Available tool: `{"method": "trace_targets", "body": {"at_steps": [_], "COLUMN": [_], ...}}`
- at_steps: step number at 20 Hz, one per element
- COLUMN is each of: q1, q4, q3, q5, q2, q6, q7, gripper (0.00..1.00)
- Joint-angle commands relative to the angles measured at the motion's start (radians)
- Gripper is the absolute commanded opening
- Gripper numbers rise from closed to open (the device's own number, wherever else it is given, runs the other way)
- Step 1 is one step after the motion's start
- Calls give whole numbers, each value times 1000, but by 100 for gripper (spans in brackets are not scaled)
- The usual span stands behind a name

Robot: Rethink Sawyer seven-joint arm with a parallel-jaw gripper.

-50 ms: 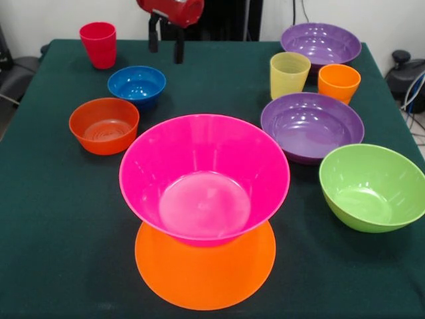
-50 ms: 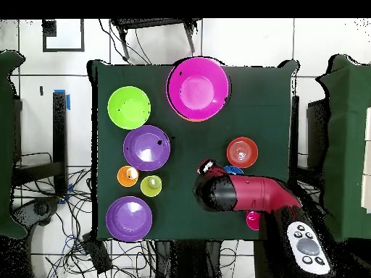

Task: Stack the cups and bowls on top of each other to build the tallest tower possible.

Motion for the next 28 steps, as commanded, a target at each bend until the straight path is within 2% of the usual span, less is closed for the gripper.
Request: {"method": "trace_targets", "body": {"at_steps": [1, 7, 11, 18, 24, 28], "q1": [75, 164, 212, 234, 277, 308], "q4": [65, 37, 19, 30, 9, 17], "q3": [108, 88, 60, 58, 25, 0], "q5": [37, 92, 123, 160, 183, 205], "q2": [25, 44, 97, 189, 287, 315], "q6": [-33, -50, -99, -220, -351, -414], "q7": [50, 116, 146, 148, 166, 179], "gripper": [100, 100, 100, 100, 100, 100]}}
